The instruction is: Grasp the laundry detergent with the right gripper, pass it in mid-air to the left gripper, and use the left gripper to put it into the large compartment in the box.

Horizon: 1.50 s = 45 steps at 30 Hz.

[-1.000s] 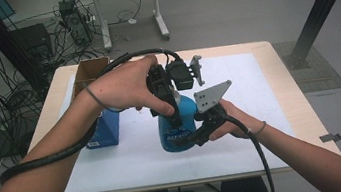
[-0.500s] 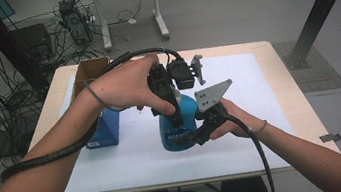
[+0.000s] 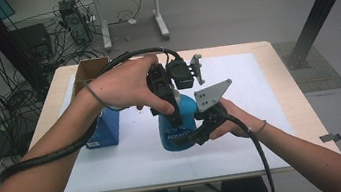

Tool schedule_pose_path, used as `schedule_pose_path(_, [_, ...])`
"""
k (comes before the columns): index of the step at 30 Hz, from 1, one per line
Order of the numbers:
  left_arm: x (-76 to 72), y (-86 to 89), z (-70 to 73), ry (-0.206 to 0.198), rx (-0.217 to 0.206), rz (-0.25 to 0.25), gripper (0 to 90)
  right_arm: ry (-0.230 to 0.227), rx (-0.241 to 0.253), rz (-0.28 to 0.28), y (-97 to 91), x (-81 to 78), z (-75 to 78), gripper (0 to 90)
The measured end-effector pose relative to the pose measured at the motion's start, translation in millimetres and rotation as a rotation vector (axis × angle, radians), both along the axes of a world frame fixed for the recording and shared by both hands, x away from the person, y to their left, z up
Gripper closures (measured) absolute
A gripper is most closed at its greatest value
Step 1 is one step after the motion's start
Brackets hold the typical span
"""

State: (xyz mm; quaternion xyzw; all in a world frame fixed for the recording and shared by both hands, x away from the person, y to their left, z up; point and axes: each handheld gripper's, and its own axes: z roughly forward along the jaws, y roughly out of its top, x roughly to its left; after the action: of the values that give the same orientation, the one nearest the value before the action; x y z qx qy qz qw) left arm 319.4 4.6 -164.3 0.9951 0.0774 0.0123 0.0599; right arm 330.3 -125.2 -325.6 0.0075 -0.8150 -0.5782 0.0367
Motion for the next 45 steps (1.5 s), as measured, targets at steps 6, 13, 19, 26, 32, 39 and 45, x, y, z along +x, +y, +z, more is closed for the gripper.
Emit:
schedule_pose_path(6, [-0.8,0.5,0.1,-0.002,-0.001,0.002,37.2,0.000,-0.002,0.002,0.5,-0.2,0.0,41.5])
schedule_pose_path(13, [-2.0,0.6,0.0,-0.006,0.002,0.002,37.2,-0.005,-0.002,0.003,1.1,-0.5,0.3,41.5])
schedule_pose_path(19, [-2.0,0.6,0.2,-0.006,0.006,0.004,37.2,-0.005,-0.002,0.004,1.8,-0.7,0.1,41.5])
schedule_pose_path(26, [-1.8,0.3,-0.7,-0.005,0.008,0.007,37.2,-0.005,-0.005,0.004,2.2,-0.7,-0.5,41.5])
schedule_pose_path(32, [-1.2,-0.9,-1.1,-0.004,0.016,0.009,37.3,-0.003,-0.002,0.005,2.3,-0.1,-1.3,41.5])
schedule_pose_path(39, [0.3,-2.4,-0.8,-0.005,0.017,0.008,37.4,0.008,0.005,0.003,1.9,0.6,-2.2,41.4])
schedule_pose_path(45, [0.3,-3.5,1.0,-0.009,0.017,0.005,37.5,0.008,0.018,0.000,1.5,1.3,-2.1,41.2])
